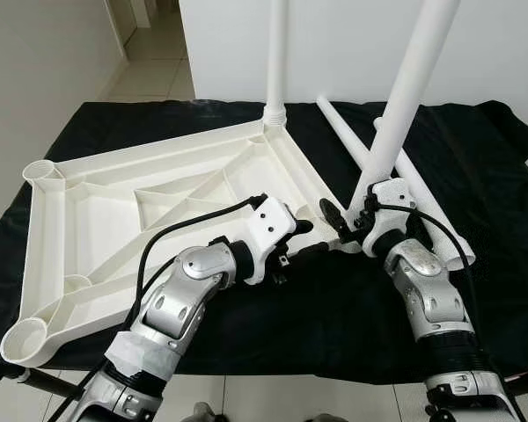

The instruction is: Building children table

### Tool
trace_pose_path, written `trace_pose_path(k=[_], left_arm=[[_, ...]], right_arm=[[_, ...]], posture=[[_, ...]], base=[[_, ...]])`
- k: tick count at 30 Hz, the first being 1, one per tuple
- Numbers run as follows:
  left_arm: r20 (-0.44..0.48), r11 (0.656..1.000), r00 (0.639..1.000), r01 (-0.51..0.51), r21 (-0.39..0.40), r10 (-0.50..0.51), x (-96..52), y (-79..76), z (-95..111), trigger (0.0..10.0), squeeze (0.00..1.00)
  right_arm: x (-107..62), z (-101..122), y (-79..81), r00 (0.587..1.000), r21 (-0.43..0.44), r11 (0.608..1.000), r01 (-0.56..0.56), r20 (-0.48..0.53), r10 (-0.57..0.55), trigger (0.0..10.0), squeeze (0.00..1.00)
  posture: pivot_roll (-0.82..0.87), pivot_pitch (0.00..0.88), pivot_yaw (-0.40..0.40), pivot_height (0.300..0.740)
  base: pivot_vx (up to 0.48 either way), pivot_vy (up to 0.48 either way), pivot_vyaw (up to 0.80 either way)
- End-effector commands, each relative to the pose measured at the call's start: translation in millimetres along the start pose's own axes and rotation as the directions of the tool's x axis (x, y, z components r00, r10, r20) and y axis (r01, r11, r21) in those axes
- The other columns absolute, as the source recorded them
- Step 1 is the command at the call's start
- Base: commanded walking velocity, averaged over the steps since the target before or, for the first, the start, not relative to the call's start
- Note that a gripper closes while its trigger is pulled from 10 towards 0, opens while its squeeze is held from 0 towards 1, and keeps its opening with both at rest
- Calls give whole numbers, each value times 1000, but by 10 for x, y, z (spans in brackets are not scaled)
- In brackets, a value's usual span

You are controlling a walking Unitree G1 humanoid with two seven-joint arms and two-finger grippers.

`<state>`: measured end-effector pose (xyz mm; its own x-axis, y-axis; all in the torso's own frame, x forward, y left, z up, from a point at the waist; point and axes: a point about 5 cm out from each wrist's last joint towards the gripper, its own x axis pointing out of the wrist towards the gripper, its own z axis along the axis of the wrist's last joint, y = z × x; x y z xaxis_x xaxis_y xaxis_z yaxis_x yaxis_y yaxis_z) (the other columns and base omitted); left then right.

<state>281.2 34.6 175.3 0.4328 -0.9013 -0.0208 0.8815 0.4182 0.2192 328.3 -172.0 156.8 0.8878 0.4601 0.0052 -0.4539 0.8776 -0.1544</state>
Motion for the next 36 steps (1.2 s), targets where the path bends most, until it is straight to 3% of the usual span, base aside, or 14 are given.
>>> trace_pose_path(k=[1,8,9,10,12,13,21,22,23,24,30,36], left_arm=[[-9,1000,1000,-14,15,14,1,25,-2,10000,0],[-11,1000,1000,-17,18,17,-7,35,-1,10000,0],[-11,1000,1000,-18,18,18,-9,36,-1,10000,0],[-12,1000,1000,-18,19,18,-11,35,-1,10000,0],[-12,1000,1000,-18,18,18,-12,34,-1,10000,0],[-13,1000,1000,-18,19,18,-13,36,-2,10000,0],[-13,1000,1000,-16,19,16,-15,42,-1,10000,0],[-14,1000,1000,-14,18,14,-14,42,0,10000,0],[-14,1000,1000,-14,18,14,-14,42,0,10000,0],[-14,1000,1000,-13,19,13,-15,43,1,10000,0],[-14,1000,1000,-13,20,13,-17,48,4,10000,0],[-16,1000,1000,-18,19,18,-23,58,-3,10000,0]], right_arm=[[49,-37,94,996,4,996,-93,-10,93,10000,0],[63,-85,39,993,-25,993,-114,-40,113,10000,0],[66,-102,24,992,-23,993,-114,-47,113,4431,0],[67,-114,14,992,-18,993,-114,-51,113,3412,0],[66,-122,6,991,-9,993,-121,-50,120,3412,0],[66,-128,1,991,-5,992,-125,-50,124,0,0],[58,-143,-20,992,8,993,-120,-42,120,0,0],[54,-145,-32,994,9,994,-104,-39,105,2627,0],[54,-145,-32,994,9,994,-104,-39,105,2627,0],[56,-138,-49,996,9,997,-76,-36,76,10000,0],[81,-93,-55,1000,24,1000,5,-9,-5,10000,0],[131,-27,103,992,91,989,118,42,-122,10000,0]], posture=[[-125,13,59,740],[-121,11,60,740],[-119,12,61,740],[-119,12,61,740],[-119,12,61,740],[-118,14,64,740],[-121,18,68,740],[-121,18,68,740],[-121,18,68,740],[-125,22,73,740],[-124,27,74,740],[-126,32,73,740]], base=[[0,0,0],[0,0,0],[0,0,0],[0,0,0],[0,0,0],[0,0,0],[0,0,0],[0,0,0],[0,0,0],[0,0,0],[0,0,0],[0,0,0]])
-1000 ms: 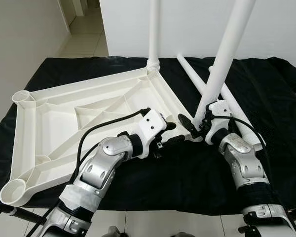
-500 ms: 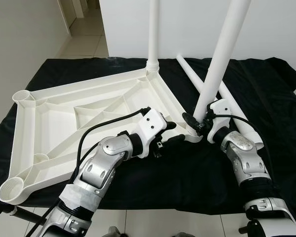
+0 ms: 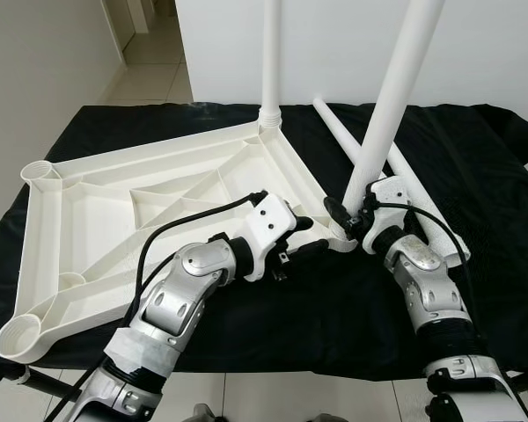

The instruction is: Building children table

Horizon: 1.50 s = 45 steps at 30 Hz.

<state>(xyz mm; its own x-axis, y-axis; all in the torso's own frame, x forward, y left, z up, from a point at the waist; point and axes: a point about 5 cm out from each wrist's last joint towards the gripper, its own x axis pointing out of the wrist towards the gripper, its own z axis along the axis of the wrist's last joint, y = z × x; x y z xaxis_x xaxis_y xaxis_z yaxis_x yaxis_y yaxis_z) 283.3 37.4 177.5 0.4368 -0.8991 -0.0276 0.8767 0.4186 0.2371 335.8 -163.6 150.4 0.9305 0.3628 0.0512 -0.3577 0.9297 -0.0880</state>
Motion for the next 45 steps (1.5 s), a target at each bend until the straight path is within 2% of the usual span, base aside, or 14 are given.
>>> trace_pose_path(k=[1,3,5,8,14,18,27,28,29,30,41,42,43,45], left_arm=[[-8,1000,1000,-17,0,17,-5,27,-16,10000,0],[-8,1000,1000,-17,0,17,-5,27,-16,10000,0],[-6,1000,1000,-23,0,23,-2,34,-12,10000,0],[-5,1000,1000,-27,-1,27,-2,37,-10,10000,0],[-5,999,999,-32,-1,32,-5,39,-11,10000,0],[-4,999,999,-40,-2,40,-12,40,-15,10000,0],[-4,999,999,-37,-1,37,-8,36,-14,10000,0],[-4,999,999,-37,0,37,-8,39,-12,10000,0],[-4,999,999,-37,0,37,-8,39,-12,10000,0],[-4,999,999,-39,0,39,-8,42,-12,10000,0],[-8,999,999,-41,-2,41,-20,31,-24,10000,0],[-10,999,999,-41,-3,41,-21,27,-32,10000,0],[-13,999,999,-40,-5,40,-23,21,-42,10000,0],[-20,999,999,-42,-11,41,-23,18,-55,10000,0]], right_arm=[[25,24,78,999,46,998,47,18,-48,10000,0],[25,24,78,999,46,998,47,18,-48,10000,0],[31,14,92,987,76,985,156,15,-158,10000,0],[31,3,105,969,92,965,246,9,-248,10000,0],[18,4,106,930,113,925,363,13,-367,10000,0],[-7,52,105,845,160,835,527,15,-535,10000,0],[29,84,138,835,148,827,542,14,-550,10000,0],[21,87,121,835,142,828,543,18,-551,10000,580],[21,87,121,835,142,828,543,18,-551,10000,580],[14,93,109,834,138,829,543,24,-551,10000,1000],[-71,127,109,847,126,848,514,82,-525,10000,1000],[-119,120,120,849,121,852,509,92,-520,10000,341],[-169,114,138,855,118,860,496,104,-508,10000,0],[-213,106,153,861,116,867,485,112,-497,10000,0]], posture=[[-126,32,73,740],[-126,32,73,740],[-126,32,73,740],[-122,33,61,740],[-122,33,61,740],[-115,32,51,740],[-117,31,54,740],[-115,31,52,740],[-115,31,52,740],[-115,31,52,740],[-111,31,47,740],[-111,31,44,740],[-114,31,44,740],[-114,31,44,740]], base=[[0,0,0],[0,0,0],[0,0,0],[0,0,0],[0,0,0],[0,0,0],[0,0,0],[0,0,0],[0,0,0],[0,0,0],[0,0,0],[0,0,0],[0,0,0],[0,0,0]])
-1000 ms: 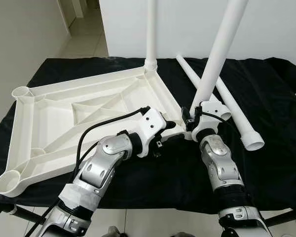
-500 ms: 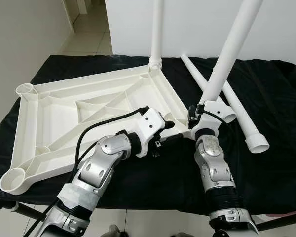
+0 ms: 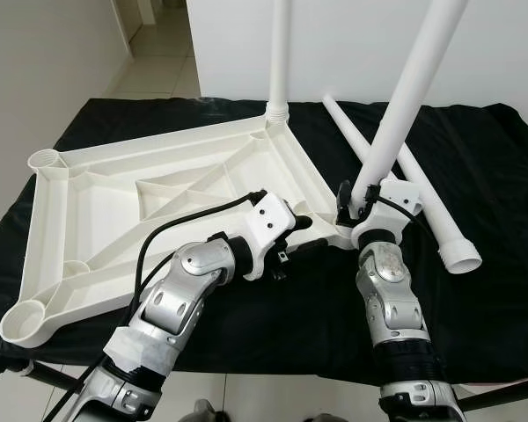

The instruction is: Building children table

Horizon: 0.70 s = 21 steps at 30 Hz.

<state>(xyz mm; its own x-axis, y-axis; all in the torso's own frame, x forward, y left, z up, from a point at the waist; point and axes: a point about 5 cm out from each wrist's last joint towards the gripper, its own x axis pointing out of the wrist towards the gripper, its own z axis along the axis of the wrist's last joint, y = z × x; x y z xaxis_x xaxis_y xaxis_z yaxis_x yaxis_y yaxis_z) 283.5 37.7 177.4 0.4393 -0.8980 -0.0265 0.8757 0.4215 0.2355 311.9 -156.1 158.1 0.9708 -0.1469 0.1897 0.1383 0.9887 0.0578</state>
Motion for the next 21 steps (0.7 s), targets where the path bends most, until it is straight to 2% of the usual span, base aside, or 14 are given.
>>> trace_pose_path(k=[1,4,8,15,19,20,21], left_arm=[[-25,999,999,-40,-13,39,-22,13,-62,10000,0],[-31,999,999,-41,-14,41,-17,13,-71,10000,0],[-33,999,999,-33,-10,33,3,10,-72,10000,0],[-41,1000,999,-24,-5,24,13,7,-82,10000,0],[-45,1000,999,-28,-4,27,15,12,-89,10000,0],[-57,999,998,-40,-4,39,18,26,-102,10000,0],[-80,998,995,-66,-5,66,21,63,-128,10000,0]], right_arm=[[-47,7,-12,1000,9,1000,-13,12,13,10000,0],[-94,-5,-12,999,15,999,-43,11,43,10000,0],[-309,-42,31,971,52,970,-238,7,238,10000,0],[-467,-58,-47,961,28,961,-276,0,276,10000,0],[-497,-68,-58,960,32,959,-281,-7,282,10000,0],[-547,-89,-64,954,31,953,-300,-18,301,10000,0],[-622,-113,-55,931,41,931,-362,-35,364,10000,0]], posture=[[-114,31,44,740],[-119,31,45,740],[-137,28,53,740],[-147,28,56,740],[-147,28,56,740],[-147,28,56,740],[-153,27,62,740]], base=[[0,0,0],[0,0,0],[0,0,0],[0,0,0],[0,0,0],[0,0,0],[0,0,0]])
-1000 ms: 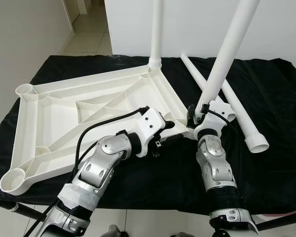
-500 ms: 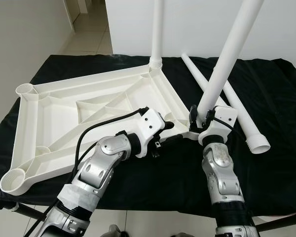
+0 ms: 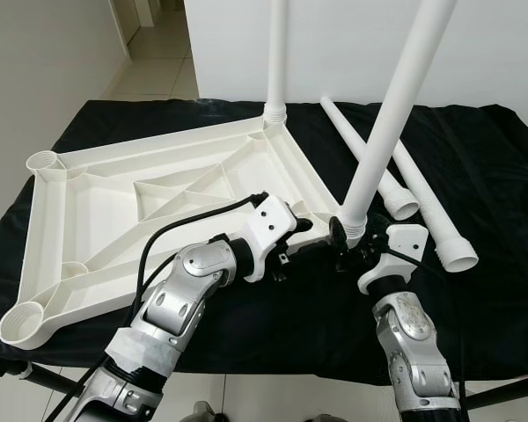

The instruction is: Building children table

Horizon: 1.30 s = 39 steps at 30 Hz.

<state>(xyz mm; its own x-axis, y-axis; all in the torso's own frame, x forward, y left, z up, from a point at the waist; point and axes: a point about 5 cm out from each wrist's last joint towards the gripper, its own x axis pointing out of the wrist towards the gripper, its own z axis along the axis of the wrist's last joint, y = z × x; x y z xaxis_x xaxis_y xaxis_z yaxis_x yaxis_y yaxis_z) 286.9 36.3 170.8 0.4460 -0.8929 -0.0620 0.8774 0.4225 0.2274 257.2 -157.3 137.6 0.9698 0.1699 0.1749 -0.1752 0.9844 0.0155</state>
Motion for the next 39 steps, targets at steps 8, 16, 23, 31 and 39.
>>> trace_pose_path(k=[8,16,23,31,39], left_arm=[[-134,988,979,-153,1,152,-10,204,-174,10000,0],[-265,976,939,-213,45,217,-101,376,-337,10000,0],[-283,973,931,-230,39,231,-144,434,-361,10000,482],[-336,966,906,-248,67,256,-173,475,-431,10000,537],[-356,968,901,-241,64,248,-199,470,-460,10000,0]], right_arm=[[-175,-47,7,980,26,982,-188,-60,189,10000,0],[-144,-4,-52,982,19,983,-181,-50,181,10000,0],[-118,12,-64,983,14,984,-179,-45,180,10000,0],[-96,26,-71,980,14,981,-191,-45,192,10000,0],[-82,18,-71,979,4,980,-197,-51,196,10000,0]], posture=[[-166,28,68,740],[-172,37,78,740],[-167,46,82,740],[-163,50,77,740],[-158,52,74,740]], base=[[0,0,0],[0,0,0],[0,0,0],[0,0,0],[0,0,0]])
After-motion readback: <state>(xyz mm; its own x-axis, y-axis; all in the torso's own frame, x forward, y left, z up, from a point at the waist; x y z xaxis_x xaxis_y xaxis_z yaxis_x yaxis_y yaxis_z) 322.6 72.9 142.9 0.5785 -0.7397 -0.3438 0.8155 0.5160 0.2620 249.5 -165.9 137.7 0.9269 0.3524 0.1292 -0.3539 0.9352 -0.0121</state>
